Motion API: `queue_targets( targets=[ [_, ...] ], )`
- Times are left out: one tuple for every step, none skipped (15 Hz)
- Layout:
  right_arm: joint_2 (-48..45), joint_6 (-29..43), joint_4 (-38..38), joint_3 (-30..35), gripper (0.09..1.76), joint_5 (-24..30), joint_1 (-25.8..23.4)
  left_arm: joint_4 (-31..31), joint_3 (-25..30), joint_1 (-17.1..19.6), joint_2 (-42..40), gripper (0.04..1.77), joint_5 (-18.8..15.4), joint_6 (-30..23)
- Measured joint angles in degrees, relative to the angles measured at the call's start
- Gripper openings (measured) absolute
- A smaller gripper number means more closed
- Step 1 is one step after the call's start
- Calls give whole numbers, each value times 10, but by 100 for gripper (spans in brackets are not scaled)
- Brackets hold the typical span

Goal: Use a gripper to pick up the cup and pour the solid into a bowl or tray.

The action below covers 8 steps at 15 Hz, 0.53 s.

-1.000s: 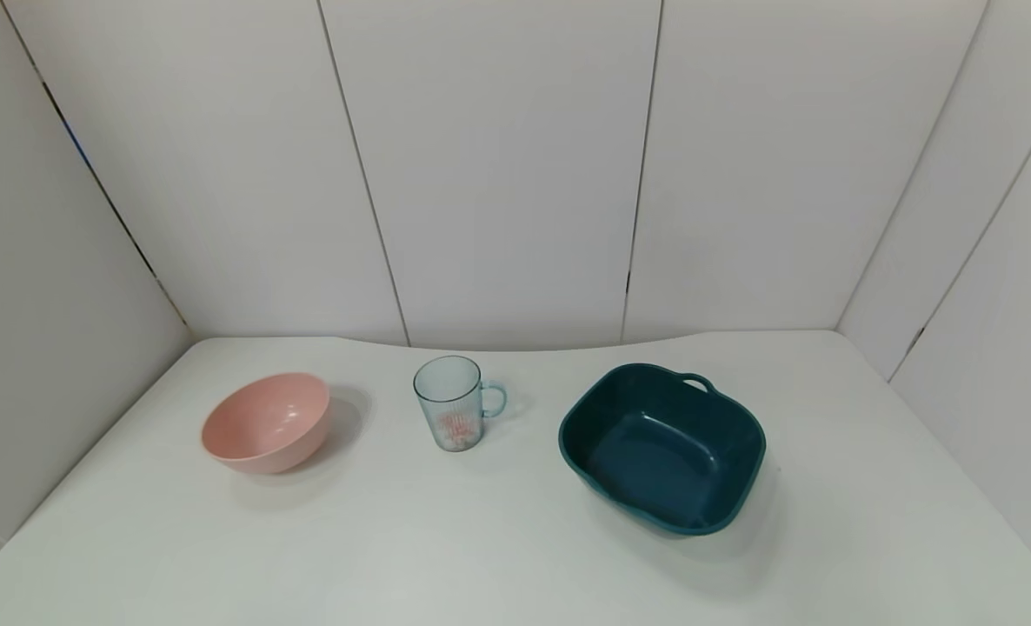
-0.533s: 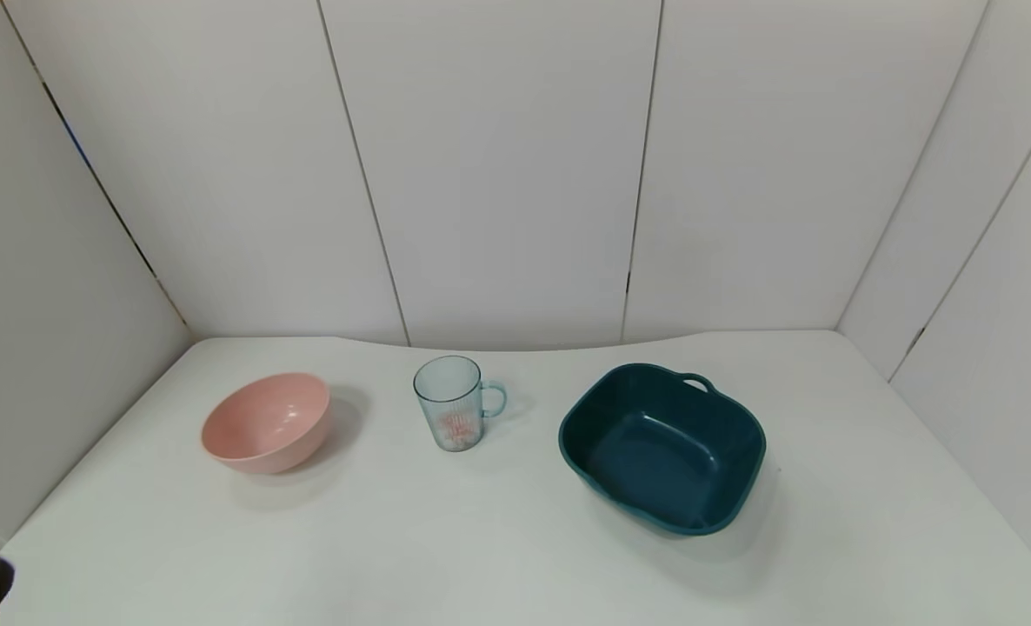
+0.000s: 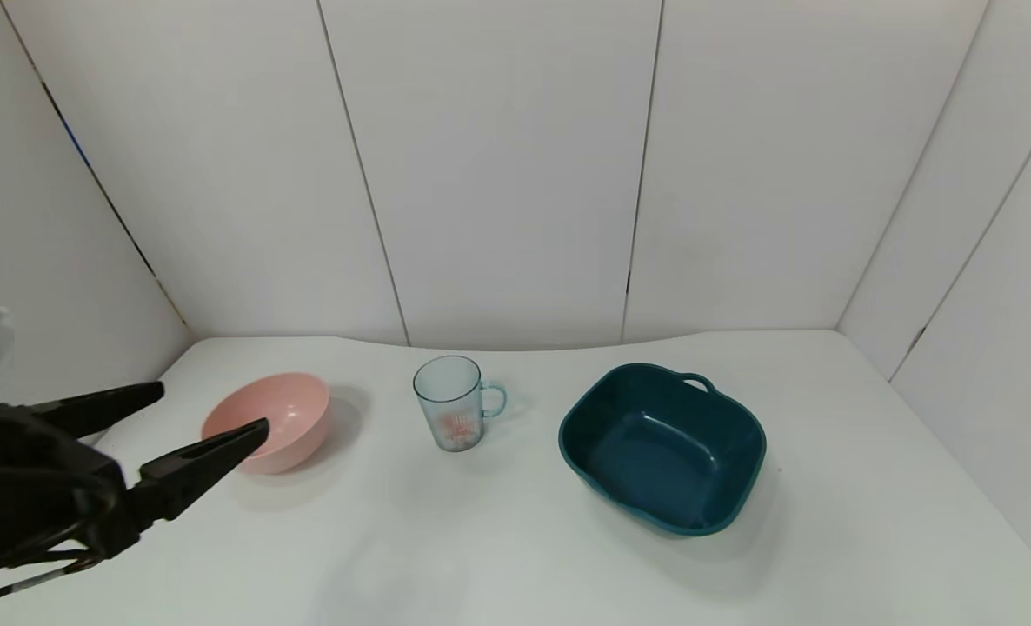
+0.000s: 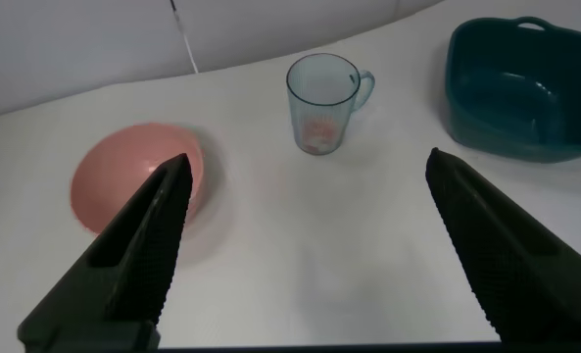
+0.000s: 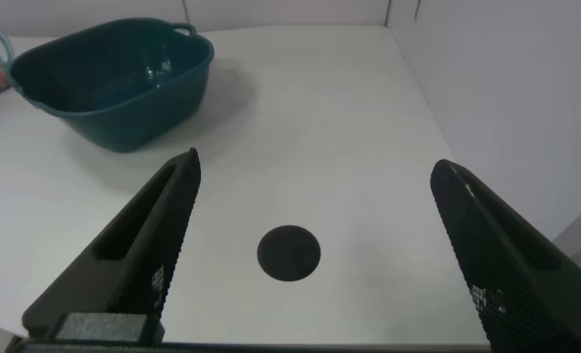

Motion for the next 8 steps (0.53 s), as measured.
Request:
queue_targets(
  targets=[
    [0, 0, 0, 0, 171, 0, 0, -18, -2, -3, 37, 172, -8, 4],
    [0, 0, 0, 0, 171, 0, 0, -40, -2, -6, 71, 172, -14, 10],
    [0, 0, 0, 0, 171, 0, 0, -63, -1, -10, 105, 172, -17, 17],
    [0, 0, 0, 0, 171, 0, 0, -88, 3, -15, 138, 172, -21, 24],
    [0, 0, 0, 0, 171, 0, 0, -115, 7, -20, 169, 172, -30, 29],
    [0, 0, 0, 0, 171, 0, 0, -139, 10, -25, 199, 172, -44, 32],
    [0, -1, 1, 0, 171, 0, 0, -157, 12, -30, 224, 172, -52, 34],
    [0, -1, 1, 0, 171, 0, 0, -172, 13, -34, 248, 172, -55, 34]
  ],
)
